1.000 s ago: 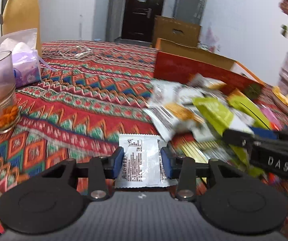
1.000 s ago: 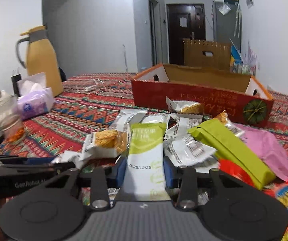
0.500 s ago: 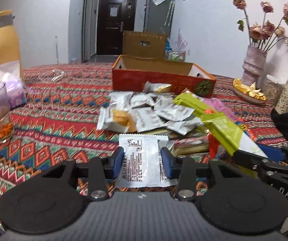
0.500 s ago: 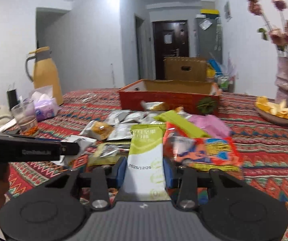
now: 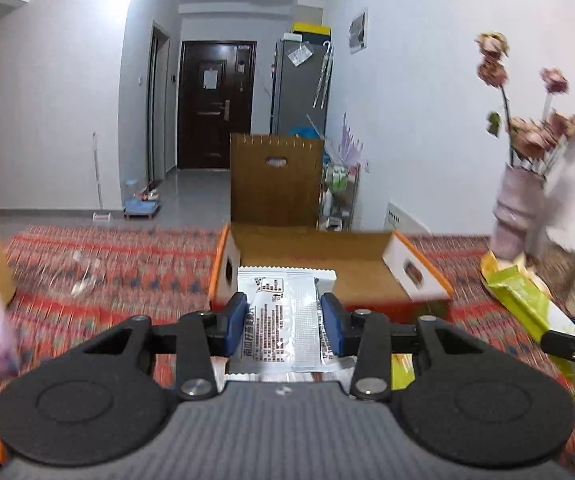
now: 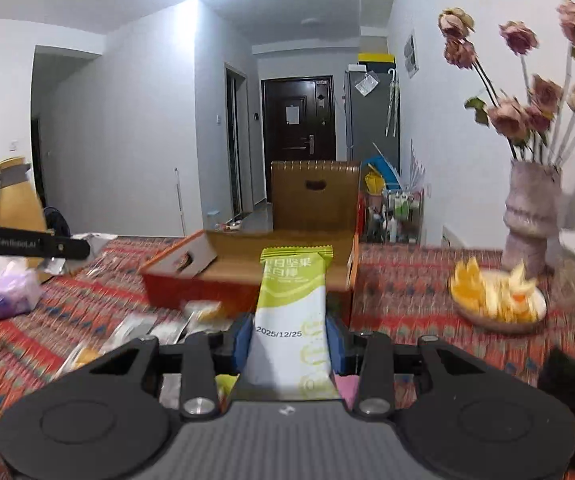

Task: Organize snacks
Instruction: 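Carry the green bar into the orange box with the right gripper while the left carries the white packet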

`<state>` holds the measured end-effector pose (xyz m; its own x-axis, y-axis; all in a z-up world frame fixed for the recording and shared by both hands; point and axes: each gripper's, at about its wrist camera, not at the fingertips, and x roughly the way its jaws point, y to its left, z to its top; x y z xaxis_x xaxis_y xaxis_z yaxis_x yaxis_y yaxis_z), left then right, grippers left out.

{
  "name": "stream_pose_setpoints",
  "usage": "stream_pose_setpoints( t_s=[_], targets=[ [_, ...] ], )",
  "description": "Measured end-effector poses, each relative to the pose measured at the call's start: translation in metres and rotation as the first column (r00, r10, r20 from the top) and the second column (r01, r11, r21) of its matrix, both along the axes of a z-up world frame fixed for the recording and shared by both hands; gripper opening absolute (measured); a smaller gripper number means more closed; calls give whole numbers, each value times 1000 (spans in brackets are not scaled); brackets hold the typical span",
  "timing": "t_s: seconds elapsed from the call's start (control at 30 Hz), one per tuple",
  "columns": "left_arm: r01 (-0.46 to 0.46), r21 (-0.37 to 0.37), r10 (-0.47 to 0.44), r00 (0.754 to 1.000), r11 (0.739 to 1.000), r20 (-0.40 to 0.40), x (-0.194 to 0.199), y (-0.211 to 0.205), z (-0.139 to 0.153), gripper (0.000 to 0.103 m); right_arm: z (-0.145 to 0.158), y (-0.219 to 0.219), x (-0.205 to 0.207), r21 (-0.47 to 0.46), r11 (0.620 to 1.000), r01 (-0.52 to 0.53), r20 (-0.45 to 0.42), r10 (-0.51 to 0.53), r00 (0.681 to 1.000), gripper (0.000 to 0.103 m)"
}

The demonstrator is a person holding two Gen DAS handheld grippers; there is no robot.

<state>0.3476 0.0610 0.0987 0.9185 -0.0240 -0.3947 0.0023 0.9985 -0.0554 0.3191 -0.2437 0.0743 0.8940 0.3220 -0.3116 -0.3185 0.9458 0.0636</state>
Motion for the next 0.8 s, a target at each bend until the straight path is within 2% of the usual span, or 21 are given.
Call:
stream_pose_setpoints(
  t_s=[0.13,0.27,0.33,0.43,0.5,0.53,0.6,0.7,0.73,0.77,0.8],
  targets=[
    [8,-16,-9,999,1000,-39,79,14,8,41,18,8,73,-10,1000,-3,-6,3,1000,38],
    [21,8,-20,995,1000,-95,161,17,-2,41,21,24,159,-59,998,11,-44,-14,999,38],
    [2,42,3,993,999,-121,201,16,-15,41,14,37,206,-102,995,13,-100,-24,995,38],
    [15,53,-6,985,998,-173,252,17,-36,41,-2,55,275,-144,990,11,-218,-43,975,38],
    [5,51,6,975,999,-222,279,20,-51,41,-13,64,316,-127,992,19,-301,-57,952,38],
    [-20,61,34,969,998,-244,291,20,-59,42,-18,69,331,-133,991,15,-328,-59,943,38],
    [-43,105,70,961,994,-269,307,19,-71,42,-28,84,359,-204,979,18,-348,-90,933,39],
    [-58,106,87,953,993,-291,320,22,-83,46,-46,102,384,-313,949,22,-356,-139,924,39],
    [-67,105,96,946,992,-310,324,23,-85,48,-52,105,389,-339,940,25,-364,-156,918,36],
    [-73,102,102,942,992,-319,325,24,-86,49,-53,108,391,-356,934,14,-361,-152,920,39],
    [-76,91,101,941,993,-323,325,25,-86,52,-52,109,392,-367,930,15,-352,-153,924,49]
  ],
)
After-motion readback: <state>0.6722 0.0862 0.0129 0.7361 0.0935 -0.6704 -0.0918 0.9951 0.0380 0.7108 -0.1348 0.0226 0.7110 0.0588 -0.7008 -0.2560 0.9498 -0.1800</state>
